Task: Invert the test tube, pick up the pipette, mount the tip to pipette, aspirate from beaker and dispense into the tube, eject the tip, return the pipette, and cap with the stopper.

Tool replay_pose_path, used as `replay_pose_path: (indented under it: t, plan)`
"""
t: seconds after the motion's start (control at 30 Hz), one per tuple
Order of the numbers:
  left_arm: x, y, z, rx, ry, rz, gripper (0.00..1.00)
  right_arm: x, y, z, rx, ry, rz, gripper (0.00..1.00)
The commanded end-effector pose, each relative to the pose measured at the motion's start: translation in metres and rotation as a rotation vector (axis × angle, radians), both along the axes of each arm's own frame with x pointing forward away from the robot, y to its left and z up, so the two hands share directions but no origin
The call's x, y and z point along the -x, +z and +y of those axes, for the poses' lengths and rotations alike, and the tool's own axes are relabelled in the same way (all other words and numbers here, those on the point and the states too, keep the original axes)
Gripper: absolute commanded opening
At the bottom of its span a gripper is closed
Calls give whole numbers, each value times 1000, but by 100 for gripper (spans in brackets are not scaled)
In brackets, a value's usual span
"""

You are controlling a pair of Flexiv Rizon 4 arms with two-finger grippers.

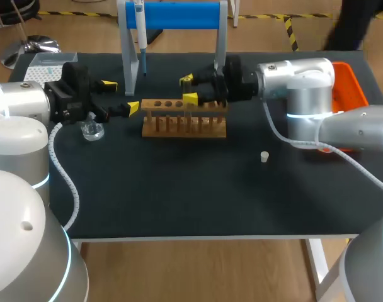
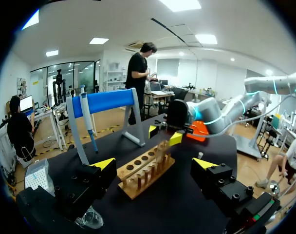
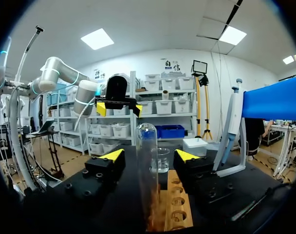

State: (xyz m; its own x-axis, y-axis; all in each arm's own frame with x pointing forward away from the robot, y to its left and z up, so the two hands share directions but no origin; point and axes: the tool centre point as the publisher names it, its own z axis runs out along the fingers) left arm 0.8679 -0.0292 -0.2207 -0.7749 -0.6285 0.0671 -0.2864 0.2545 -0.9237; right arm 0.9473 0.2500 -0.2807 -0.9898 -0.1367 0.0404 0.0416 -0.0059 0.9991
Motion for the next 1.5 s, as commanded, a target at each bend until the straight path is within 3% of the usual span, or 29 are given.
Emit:
replay_pose_path:
  t: [0.03, 0.17, 0.23, 0.3, 1.5]
  plan:
    - [0, -2, -1, 4, 3, -6, 100, 0, -1, 0, 0, -2, 0, 48]
    - [0, -2, -1, 4, 3, -6, 100, 1, -2, -1, 5, -10, 0, 36]
    - [0, -2, -1, 4, 3, -6, 100, 2, -3, -1, 4, -9, 1, 13]
    - [0, -2, -1, 4, 3, -6, 100, 2, -3, -1, 3, -8, 1, 0]
    - [0, -2, -1, 4, 3, -6, 100, -4, 29, -6, 0, -21, -24, 0]
